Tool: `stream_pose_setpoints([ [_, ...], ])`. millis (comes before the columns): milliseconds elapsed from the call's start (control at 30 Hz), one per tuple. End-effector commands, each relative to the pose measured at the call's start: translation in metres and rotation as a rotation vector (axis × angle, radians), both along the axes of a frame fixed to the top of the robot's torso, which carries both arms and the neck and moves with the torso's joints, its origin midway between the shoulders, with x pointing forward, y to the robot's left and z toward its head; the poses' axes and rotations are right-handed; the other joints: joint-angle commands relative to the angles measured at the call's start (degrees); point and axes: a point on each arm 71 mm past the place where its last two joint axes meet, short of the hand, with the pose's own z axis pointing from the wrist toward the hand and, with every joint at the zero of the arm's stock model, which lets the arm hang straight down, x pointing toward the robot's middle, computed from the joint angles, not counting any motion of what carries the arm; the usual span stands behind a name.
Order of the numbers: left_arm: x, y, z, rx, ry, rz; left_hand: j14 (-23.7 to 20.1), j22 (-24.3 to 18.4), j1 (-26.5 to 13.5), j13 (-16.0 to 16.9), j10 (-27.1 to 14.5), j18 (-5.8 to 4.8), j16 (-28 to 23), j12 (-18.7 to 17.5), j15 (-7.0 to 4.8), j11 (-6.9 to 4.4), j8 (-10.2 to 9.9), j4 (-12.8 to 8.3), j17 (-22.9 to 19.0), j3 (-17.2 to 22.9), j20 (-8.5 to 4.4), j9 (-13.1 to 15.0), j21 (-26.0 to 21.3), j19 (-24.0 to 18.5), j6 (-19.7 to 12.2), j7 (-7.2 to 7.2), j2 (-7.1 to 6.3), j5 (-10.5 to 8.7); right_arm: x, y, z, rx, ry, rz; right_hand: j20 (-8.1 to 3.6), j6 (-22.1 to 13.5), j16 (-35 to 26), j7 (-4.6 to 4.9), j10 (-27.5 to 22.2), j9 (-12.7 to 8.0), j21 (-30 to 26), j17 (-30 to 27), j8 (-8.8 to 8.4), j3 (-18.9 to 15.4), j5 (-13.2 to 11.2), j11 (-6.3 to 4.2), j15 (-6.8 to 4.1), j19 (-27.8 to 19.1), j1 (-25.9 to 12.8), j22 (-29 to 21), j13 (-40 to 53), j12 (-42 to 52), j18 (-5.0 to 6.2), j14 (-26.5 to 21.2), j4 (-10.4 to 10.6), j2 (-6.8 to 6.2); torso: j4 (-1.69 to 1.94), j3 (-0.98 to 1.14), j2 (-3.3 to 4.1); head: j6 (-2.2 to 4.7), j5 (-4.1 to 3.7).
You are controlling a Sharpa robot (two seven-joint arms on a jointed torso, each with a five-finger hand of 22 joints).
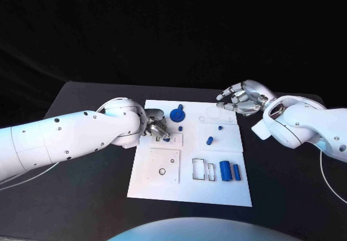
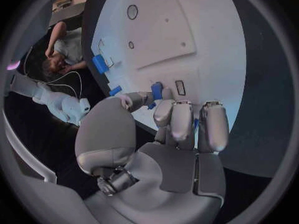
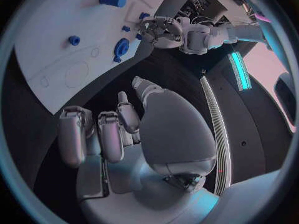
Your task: Assemble the parts on the task board
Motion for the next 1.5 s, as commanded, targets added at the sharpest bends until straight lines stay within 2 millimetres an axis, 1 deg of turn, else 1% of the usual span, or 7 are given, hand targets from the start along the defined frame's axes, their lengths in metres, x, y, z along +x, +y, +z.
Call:
stream_pose_setpoints([
  [33, -0.0046, -0.0038, -0.0053, 0.007, 0.045, -0.026, 0.5, 0.1, -0.6, -0.1, 0.1, -0.8, -0.3, 0.0, -0.44, -0.43, -0.4, -3.9, 0.0, 3.5, -0.03, 0.0, -0.1, 0.4, 1.2, -1.27, -0.04, -0.18, -0.001, 0.0009, 0.0001, -0.003, -0.006, 0.014, -0.23, 0.1, -0.3, -0.05, -0.5, 0.0, -0.4, 7.8, 0.16, 0.2, 0.4, -0.02, -0.41, 0.2, -0.3, 9.3, 0.0, -0.2, 0.82, 4.1, 0.3, -0.09, 0.0, 0.0, 0.02, -0.05, -0.09],
  [333, -0.0046, -0.0038, -0.0056, 0.008, 0.048, -0.028, 0.5, 0.0, -1.6, -0.4, 0.0, -0.8, -0.3, -0.1, -0.56, -0.58, -0.8, -2.3, 0.1, 1.3, -0.11, 0.2, -0.2, 0.4, 1.8, -1.47, -0.19, -0.26, -0.0012, 0.0002, 0.0003, -0.003, -0.007, 0.012, -0.23, 0.1, -0.4, -0.04, -0.6, 0.0, -0.6, 7.6, 0.15, 0.2, 0.4, -0.01, -0.41, 0.0, -0.3, 9.2, -0.1, -0.3, 0.87, 4.1, 0.3, -0.1, 0.0, 0.02, 0.01, 0.02, -0.19],
  [767, -0.0038, -0.0038, -0.0057, 0.009, 0.047, -0.026, 0.5, 0.0, -3.1, -0.9, -0.1, -0.81, -0.3, -0.1, -0.55, -0.55, -2.0, 1.9, 0.2, -4.5, -0.18, 0.5, -0.4, 0.5, 2.9, -1.47, 0.4, -0.36, -0.0014, -0.0005, 0.0006, -0.002, -0.009, 0.01, -0.23, 0.1, -0.5, -0.03, -0.7, 0.0, -0.8, 7.4, 0.14, 0.2, 0.4, -0.01, -0.41, -0.1, -0.3, 9.1, -0.2, -0.3, 0.93, 4.0, 0.3, -0.12, 0.01, 0.01, 0.0, 0.12, -0.23],
  [900, -0.0036, -0.0036, -0.0057, 0.009, 0.047, -0.025, 0.5, -0.1, -3.2, -1.0, -0.1, -0.8, -0.3, -0.1, -0.54, -0.54, -2.2, 2.6, 0.2, -5.5, -0.18, 0.6, -0.4, 0.5, 3.1, -1.46, 0.49, -0.37, -0.0014, -0.0007, 0.0006, -0.002, -0.01, 0.009, -0.23, 0.1, -0.5, -0.03, -0.8, 0.0, -0.9, 7.4, 0.14, 0.2, 0.4, -0.01, -0.41, -0.2, -0.4, 9.0, -0.4, -0.4, 0.96, 4.0, 0.3, -0.13, 0.0, 0.01, 0.0, 0.1, -0.26],
  [1000, -0.0035, -0.0035, -0.0057, 0.009, 0.046, -0.025, 0.5, 0.0, -3.6, -1.4, -0.3, -0.81, -0.4, -0.3, -0.52, -0.52, -2.4, 3.8, 0.3, -6.7, -0.17, 0.7, -0.5, 0.5, 3.3, -1.45, 0.86, -0.32, -0.0015, -0.0008, 0.0006, -0.002, -0.01, 0.009, -0.23, 0.1, -0.5, -0.03, -0.9, 0.0, -1.0, 7.3, 0.13, 0.2, 0.4, -0.01, -0.41, -0.2, -0.3, 9.0, -0.4, -0.5, 0.97, 4.0, 0.3, -0.13, 0.03, 0.01, 0.02, -0.12, -0.29],
  [1200, -0.003, -0.0027, -0.0058, 0.009, 0.046, -0.023, 0.6, 0.0, -3.8, -1.6, -0.3, -0.81, -0.3, -0.3, -0.51, -0.51, -2.6, 4.7, 0.3, -7.8, -0.17, 0.8, -0.5, 0.6, 3.5, -1.44, 0.9, -0.32, -0.0015, -0.001, 0.0006, -0.003, -0.01, 0.008, -0.24, 0.0, -0.6, -0.04, -1.0, 0.0, -1.2, 7.3, 0.13, 0.3, 0.4, -0.02, -0.42, -0.3, -0.1, 8.9, -0.5, -0.6, 1.02, 3.9, 0.1, -0.15, 0.06, -0.02, 0.04, 0.02, -0.39],
  [1500, -0.0026, -0.002, -0.0057, 0.009, 0.045, -0.02, 0.6, 0.0, -4.0, -1.7, -0.3, -0.82, -0.4, -0.3, -0.49, -0.48, -3.0, 6.4, 0.3, -10.7, -0.17, 1.1, -0.5, 0.6, 3.8, -1.42, 0.88, -0.45, -0.0016, -0.0014, 0.0007, -0.004, -0.011, 0.007, -0.25, 0.0, -0.6, -0.01, -1.1, 0.0, -1.4, 7.2, 0.13, 0.3, 0.4, 0.0, -0.41, -0.5, -0.2, 8.7, -0.6, -0.7, 1.07, 3.9, 0.2, -0.14, 0.06, -0.04, 0.01, -0.07, -0.32],
])
